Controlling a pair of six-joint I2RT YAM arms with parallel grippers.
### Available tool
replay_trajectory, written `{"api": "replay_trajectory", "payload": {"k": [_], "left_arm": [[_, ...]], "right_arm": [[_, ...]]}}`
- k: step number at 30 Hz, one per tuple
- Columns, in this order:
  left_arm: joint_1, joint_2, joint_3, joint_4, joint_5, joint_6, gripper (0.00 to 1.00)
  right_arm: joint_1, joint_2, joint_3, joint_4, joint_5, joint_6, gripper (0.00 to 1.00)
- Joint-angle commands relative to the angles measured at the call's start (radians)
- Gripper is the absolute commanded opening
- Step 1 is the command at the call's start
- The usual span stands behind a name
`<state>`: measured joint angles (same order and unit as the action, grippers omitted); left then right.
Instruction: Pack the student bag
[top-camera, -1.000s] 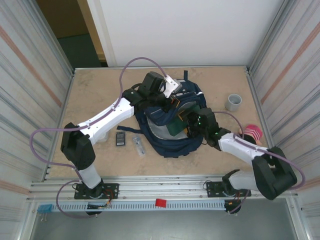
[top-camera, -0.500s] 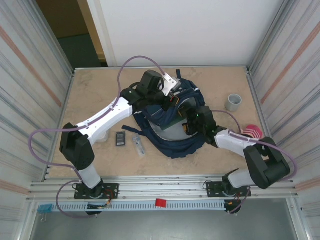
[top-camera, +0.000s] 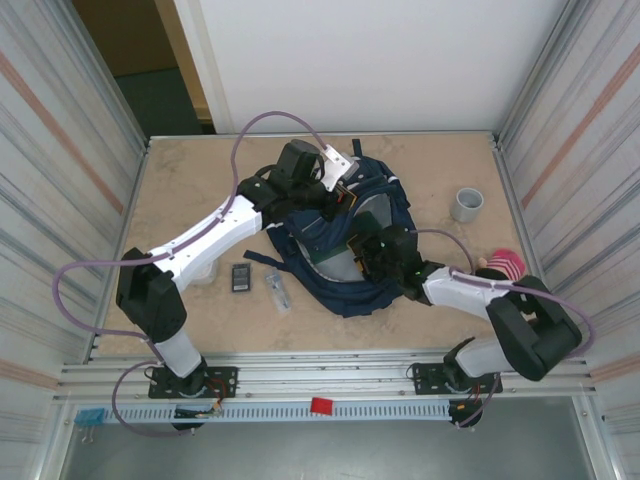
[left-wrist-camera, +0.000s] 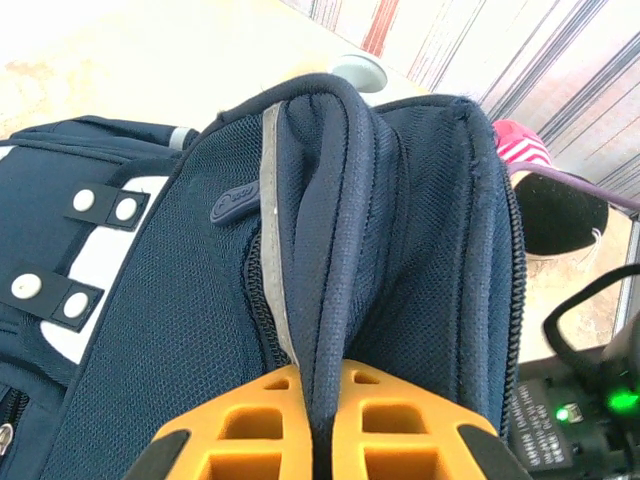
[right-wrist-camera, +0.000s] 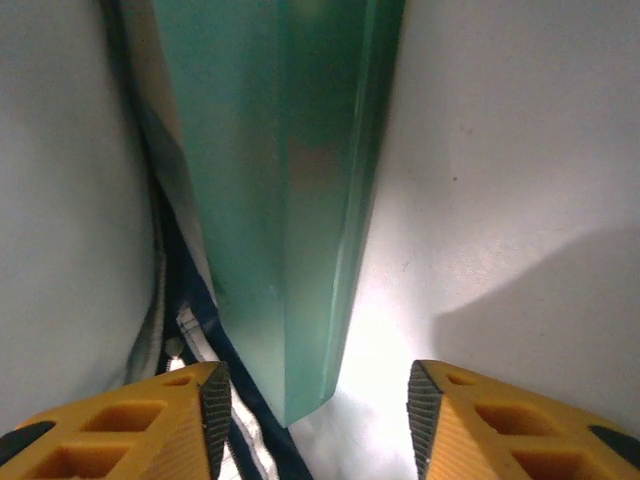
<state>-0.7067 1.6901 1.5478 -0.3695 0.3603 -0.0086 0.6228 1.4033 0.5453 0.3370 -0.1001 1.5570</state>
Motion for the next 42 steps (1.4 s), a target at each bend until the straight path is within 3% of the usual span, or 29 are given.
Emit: {"api": "replay_trajectory", "payload": {"k": [1, 13, 18, 22, 26, 31, 37, 42], "left_arm": [[0.0, -0.074, 0.014, 0.138, 0.069, -0.006, 0.0], [-0.002, -0.086, -0.002, 0.144, 0.119, -0.003, 0.0], [-0.002, -0.091, -0.004, 0.136, 0.115, 0.005, 0.0], [0.001, -0.095, -0.006, 0.117, 0.071, 0.018, 0.0], [0.016, -0.099, -0.017, 0.104, 0.024, 0.02, 0.0], [0.029, -0.108, -0.042, 0.11, -0.023, 0.015, 0.0], [0.026, -0.085, -0.097, 0.123, -0.037, 0.018, 0.0], [0.001, -0.018, -0.189, 0.161, -0.055, 0.069, 0.0]], "right_arm": [[0.014, 0.061, 0.045, 0.073, 0.031, 0.006, 0.46], [-0.011, 0.323, 0.231, 0.218, 0.014, -0.021, 0.28], [-0.029, 0.421, 0.32, 0.244, 0.012, -0.03, 0.27], [-0.041, 0.405, 0.317, 0.241, 0.019, -0.048, 0.3], [-0.035, 0.281, 0.235, 0.219, 0.019, -0.064, 0.36], [-0.004, 0.026, 0.114, 0.062, 0.06, -0.123, 0.44], [0.008, -0.348, 0.013, -0.306, 0.147, -0.211, 0.5], [0.0, -0.629, 0.042, -0.656, 0.204, -0.307, 0.53]]}}
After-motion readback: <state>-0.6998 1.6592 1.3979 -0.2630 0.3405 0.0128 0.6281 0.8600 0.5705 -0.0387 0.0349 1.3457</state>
